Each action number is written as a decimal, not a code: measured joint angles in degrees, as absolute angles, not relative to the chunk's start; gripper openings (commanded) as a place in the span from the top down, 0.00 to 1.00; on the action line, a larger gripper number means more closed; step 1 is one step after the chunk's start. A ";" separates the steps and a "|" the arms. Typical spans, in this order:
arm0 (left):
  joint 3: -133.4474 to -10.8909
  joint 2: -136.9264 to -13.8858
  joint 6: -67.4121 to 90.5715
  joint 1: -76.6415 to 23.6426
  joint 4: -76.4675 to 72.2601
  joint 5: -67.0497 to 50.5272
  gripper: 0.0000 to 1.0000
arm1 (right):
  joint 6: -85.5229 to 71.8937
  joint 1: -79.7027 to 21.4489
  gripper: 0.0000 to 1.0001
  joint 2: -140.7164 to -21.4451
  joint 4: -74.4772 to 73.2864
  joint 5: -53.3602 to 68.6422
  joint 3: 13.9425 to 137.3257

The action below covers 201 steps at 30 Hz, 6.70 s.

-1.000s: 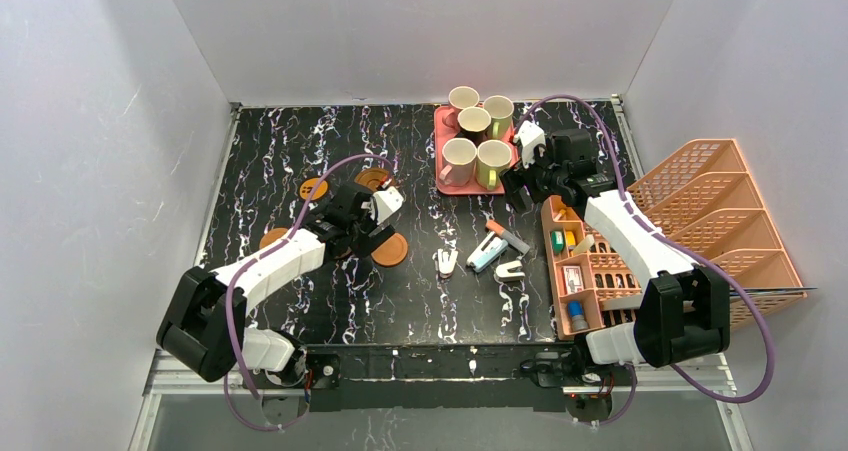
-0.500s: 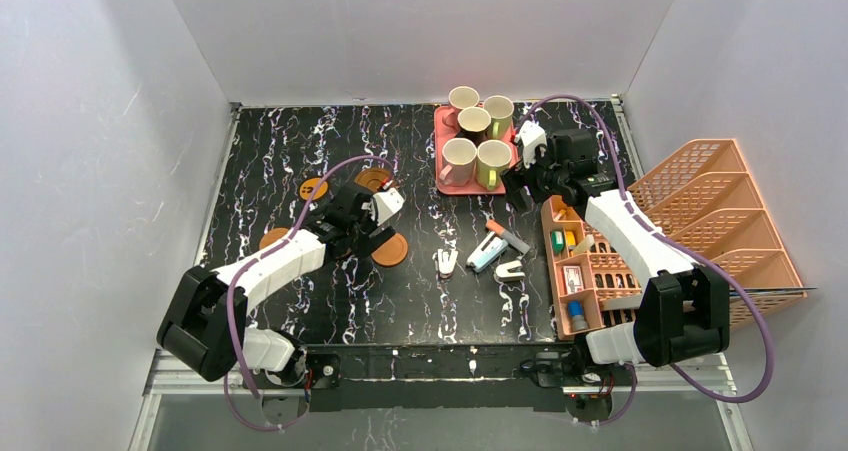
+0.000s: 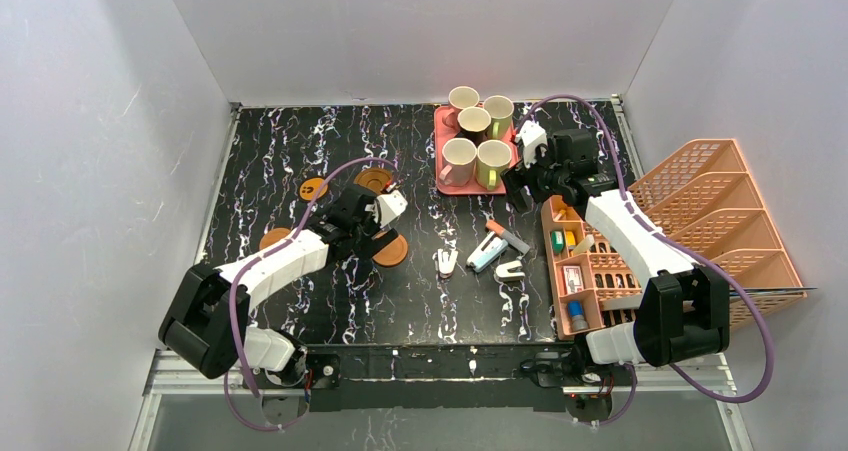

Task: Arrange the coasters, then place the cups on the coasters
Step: Move the coaster to the center of the board, then pick up the cup from the tray.

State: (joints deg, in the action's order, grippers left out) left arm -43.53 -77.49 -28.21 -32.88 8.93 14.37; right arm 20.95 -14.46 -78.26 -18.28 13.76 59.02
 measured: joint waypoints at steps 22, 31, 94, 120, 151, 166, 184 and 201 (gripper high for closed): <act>-43.72 -77.71 -27.33 -33.50 7.75 14.37 0.02 | 21.04 -14.24 0.02 -78.24 -18.55 13.67 59.05; -46.04 -81.23 -26.81 -33.74 7.29 14.17 0.02 | 21.15 -14.24 0.02 -78.24 -19.31 13.67 59.05; -50.13 -92.47 -28.53 -41.10 0.97 8.64 0.02 | 21.26 -14.24 0.02 -78.24 -19.53 13.21 59.05; -54.13 -95.61 -27.86 -42.92 2.81 5.23 0.02 | 21.37 -14.24 0.02 -78.24 -19.53 12.97 59.05; -58.76 -99.63 -26.57 -43.00 3.49 2.00 0.02 | 21.43 -14.24 0.02 -78.24 -19.53 12.80 59.05; -60.10 -100.84 -25.02 -43.09 3.20 2.52 0.02 | 21.63 -14.24 0.02 -78.24 -19.53 12.80 59.05; -57.52 -82.02 -24.43 -41.82 5.61 6.11 0.02 | 21.63 -14.26 0.02 -78.24 -19.53 12.80 59.05; -36.36 -49.69 -23.49 -9.63 6.11 1.96 0.02 | 21.65 -14.26 0.02 -78.24 -19.53 12.53 59.05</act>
